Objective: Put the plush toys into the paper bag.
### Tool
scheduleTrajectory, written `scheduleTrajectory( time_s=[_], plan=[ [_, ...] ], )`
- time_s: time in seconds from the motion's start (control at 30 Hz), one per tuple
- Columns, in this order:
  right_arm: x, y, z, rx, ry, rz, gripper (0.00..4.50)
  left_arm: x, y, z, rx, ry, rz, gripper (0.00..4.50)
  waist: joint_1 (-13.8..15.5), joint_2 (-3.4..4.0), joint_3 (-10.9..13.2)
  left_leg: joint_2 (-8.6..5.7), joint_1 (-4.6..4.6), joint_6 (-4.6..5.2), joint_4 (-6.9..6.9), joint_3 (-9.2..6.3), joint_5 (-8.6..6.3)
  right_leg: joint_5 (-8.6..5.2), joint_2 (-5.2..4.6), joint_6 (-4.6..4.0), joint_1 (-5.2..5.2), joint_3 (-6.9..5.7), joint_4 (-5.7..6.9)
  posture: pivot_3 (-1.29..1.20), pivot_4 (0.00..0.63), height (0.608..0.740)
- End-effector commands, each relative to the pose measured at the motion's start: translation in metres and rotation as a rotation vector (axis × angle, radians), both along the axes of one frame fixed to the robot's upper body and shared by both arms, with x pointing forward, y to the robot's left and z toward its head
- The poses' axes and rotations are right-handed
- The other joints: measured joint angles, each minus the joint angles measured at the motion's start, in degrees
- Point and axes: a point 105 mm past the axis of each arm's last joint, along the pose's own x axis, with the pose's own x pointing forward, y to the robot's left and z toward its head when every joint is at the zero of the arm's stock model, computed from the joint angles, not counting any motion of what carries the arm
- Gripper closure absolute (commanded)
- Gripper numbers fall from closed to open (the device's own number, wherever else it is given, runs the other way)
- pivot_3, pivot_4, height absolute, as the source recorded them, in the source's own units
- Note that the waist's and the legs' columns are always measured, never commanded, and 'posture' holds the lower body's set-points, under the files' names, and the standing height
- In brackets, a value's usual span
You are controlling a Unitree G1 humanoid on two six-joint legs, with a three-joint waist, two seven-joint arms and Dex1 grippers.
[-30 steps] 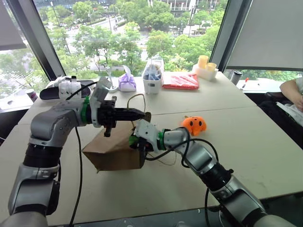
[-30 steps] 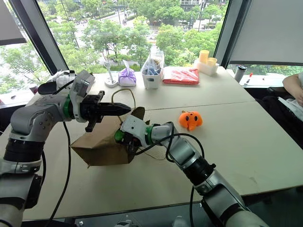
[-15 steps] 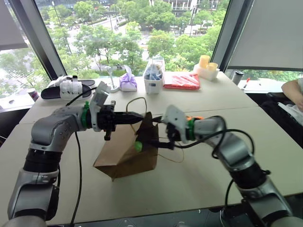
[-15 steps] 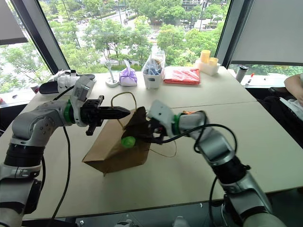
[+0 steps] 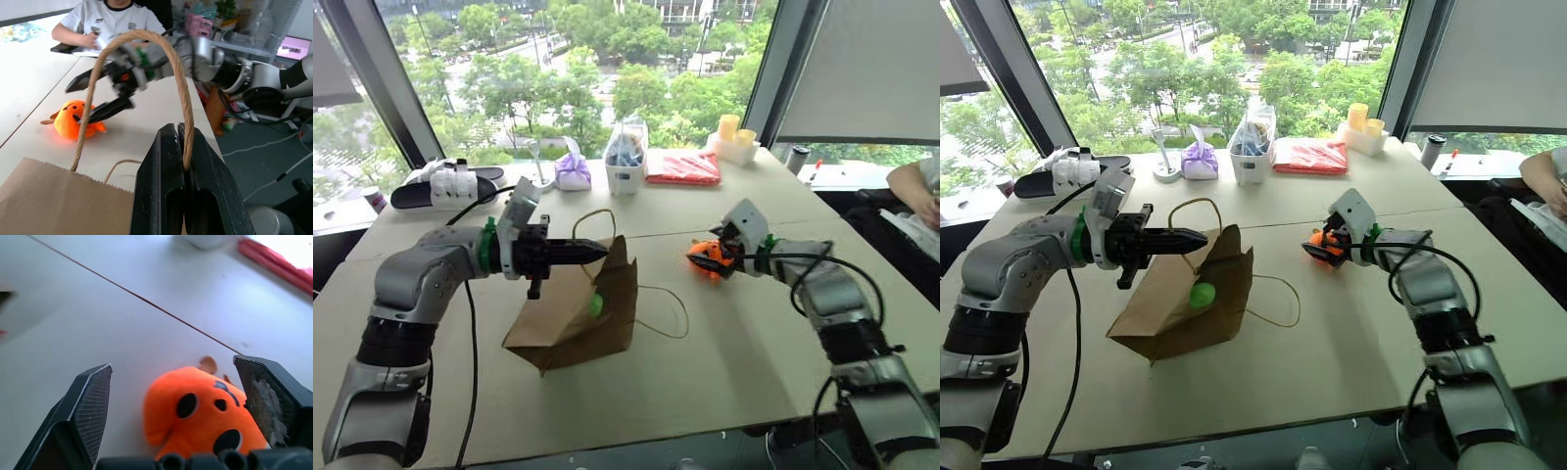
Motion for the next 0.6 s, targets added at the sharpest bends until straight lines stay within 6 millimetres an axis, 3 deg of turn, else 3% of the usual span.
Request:
scheduleTrajectory(
  time_s=[0.03,0.17,0.27,0.33,0.53,0.6],
  plan=[
    [0.019,-0.005,-0.009,-0.076,-0.043,-0.079,0.21,-0.001,0.005,0.010,-0.011,-0.050,0.033,4.50,-0.12,0.00,0.00,-0.01,-0.01,-0.05,-0.08,-0.03,0.03,0.00,-0.01,0.00,-0.04,0.00,0.00,0.00,0.150,0.740],
    [0.025,-0.003,-0.034,-0.169,0.012,-0.100,0.21,-0.003,0.006,0.011,-0.013,-0.053,0.043,4.50,-0.49,0.00,0.00,-0.03,-0.04,-0.36,-0.30,-0.03,0.21,0.00,-0.05,0.00,-0.15,0.03,-0.04,0.00,0.150,0.740],
    [0.027,-0.002,-0.038,-0.191,0.011,-0.111,0.21,-0.003,0.006,0.012,-0.016,-0.056,0.052,4.50,-0.56,-0.02,-0.01,-0.03,0.03,-0.39,-0.40,-0.06,0.22,0.00,-0.05,0.00,-0.15,0.04,-0.06,0.00,0.150,0.740],
    [0.029,-0.001,-0.033,-0.168,-0.013,-0.115,0.99,-0.004,0.007,0.012,-0.016,-0.057,0.057,4.50,-0.57,-0.02,-0.02,-0.03,0.05,-0.45,-0.44,-0.06,0.26,0.00,-0.04,0.00,-0.15,0.04,-0.06,0.00,0.150,0.740],
    [0.032,-0.005,-0.019,-0.126,-0.049,-0.127,3.87,-0.004,0.008,0.012,-0.020,-0.052,0.066,4.50,-0.54,-0.02,-0.02,-0.04,0.07,-0.44,-0.44,-0.06,0.27,0.00,-0.02,0.00,-0.11,0.03,-0.04,0.00,0.150,0.740],
    [0.031,-0.007,-0.013,-0.108,-0.061,-0.130,4.46,-0.004,0.009,0.013,-0.023,-0.048,0.068,4.50,-0.56,-0.01,-0.01,-0.03,0.07,-0.46,-0.45,-0.06,0.28,0.00,-0.02,0.00,-0.12,0.03,-0.03,0.00,0.150,0.740]
  ],
)
